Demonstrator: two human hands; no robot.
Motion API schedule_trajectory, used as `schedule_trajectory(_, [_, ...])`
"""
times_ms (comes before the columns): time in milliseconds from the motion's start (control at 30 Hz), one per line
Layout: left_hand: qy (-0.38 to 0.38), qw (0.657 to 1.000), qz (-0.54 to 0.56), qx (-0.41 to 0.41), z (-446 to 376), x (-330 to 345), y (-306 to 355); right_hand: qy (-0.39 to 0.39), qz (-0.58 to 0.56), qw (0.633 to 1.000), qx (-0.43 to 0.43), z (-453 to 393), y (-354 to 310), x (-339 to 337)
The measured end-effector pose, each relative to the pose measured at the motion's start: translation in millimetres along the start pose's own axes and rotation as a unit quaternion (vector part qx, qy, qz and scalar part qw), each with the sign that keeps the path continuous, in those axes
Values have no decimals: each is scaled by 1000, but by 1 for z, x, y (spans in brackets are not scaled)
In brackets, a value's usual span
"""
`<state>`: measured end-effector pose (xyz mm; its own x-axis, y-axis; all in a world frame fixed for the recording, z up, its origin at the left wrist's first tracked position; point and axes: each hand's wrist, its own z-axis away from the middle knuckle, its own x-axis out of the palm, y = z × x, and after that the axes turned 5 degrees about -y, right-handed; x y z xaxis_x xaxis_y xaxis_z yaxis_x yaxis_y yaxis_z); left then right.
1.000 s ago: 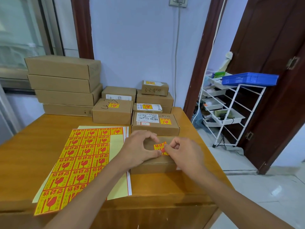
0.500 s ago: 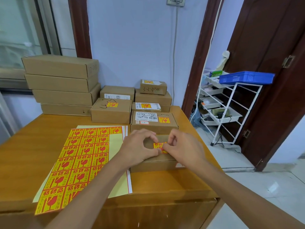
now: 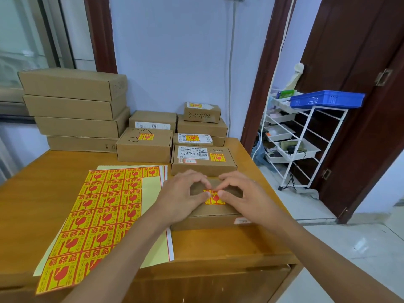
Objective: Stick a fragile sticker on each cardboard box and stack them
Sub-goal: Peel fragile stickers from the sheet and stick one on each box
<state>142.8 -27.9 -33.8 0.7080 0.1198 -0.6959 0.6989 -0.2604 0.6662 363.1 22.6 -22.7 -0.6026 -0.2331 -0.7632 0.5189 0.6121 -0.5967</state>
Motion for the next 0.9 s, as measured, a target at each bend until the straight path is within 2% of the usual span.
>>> schedule_trajectory(167, [3,1000,-13,-11,-1,0,1,-2,-6,1000,3,0,3,1])
schedule_trajectory(300, [-5,1000,-25,-17,-2,-1,3,-3,48,999,-11,1,2,4])
schedule_trajectory(667, [-14,1000,-4,-7,1,-2,1,-4,85,996,-17,0,3,5])
schedule_trajectory(900, [9,1000,14,-1,1,0,0,-6,91,996,-8,2,2,5])
